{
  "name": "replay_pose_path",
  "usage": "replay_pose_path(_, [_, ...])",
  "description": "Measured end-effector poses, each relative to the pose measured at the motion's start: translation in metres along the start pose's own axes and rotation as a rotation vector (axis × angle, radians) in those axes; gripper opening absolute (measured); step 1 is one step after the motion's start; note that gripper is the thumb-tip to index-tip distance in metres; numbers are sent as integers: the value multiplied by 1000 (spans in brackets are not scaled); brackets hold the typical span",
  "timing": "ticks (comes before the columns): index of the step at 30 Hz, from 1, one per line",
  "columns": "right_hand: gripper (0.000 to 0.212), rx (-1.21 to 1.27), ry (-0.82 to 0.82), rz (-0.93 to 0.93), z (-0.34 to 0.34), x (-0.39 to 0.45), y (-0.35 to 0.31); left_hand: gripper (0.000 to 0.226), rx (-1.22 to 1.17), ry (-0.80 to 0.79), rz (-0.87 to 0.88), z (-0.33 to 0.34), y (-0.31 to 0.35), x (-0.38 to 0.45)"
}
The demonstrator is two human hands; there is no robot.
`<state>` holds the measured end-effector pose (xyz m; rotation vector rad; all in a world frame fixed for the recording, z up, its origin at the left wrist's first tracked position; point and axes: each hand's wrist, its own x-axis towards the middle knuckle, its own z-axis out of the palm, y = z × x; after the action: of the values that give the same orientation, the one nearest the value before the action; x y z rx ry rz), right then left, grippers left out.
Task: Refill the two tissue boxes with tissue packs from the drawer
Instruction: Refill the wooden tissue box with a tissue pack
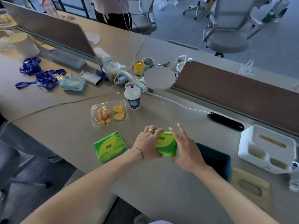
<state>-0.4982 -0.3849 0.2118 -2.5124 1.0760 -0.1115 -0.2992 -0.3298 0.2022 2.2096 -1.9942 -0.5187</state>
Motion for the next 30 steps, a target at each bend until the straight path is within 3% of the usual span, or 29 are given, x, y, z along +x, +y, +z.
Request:
replay_pose_path(5, [110, -59, 8, -10, -29, -34, 32, 104, 22, -3, 115, -3, 60, 6])
replay_pose_path(14, [105, -109, 45, 138, -63, -94, 90, 107, -11, -69, 278, 10, 141, 28])
replay_pose_path(24, [95, -155, -7, 221, -52, -120, 127, 137, 149, -234, 295, 51, 162, 25])
replay_pose_path(30, [90, -150, -93, 230, -31, -118, 131, 133, 322, -253, 291, 77, 155, 23])
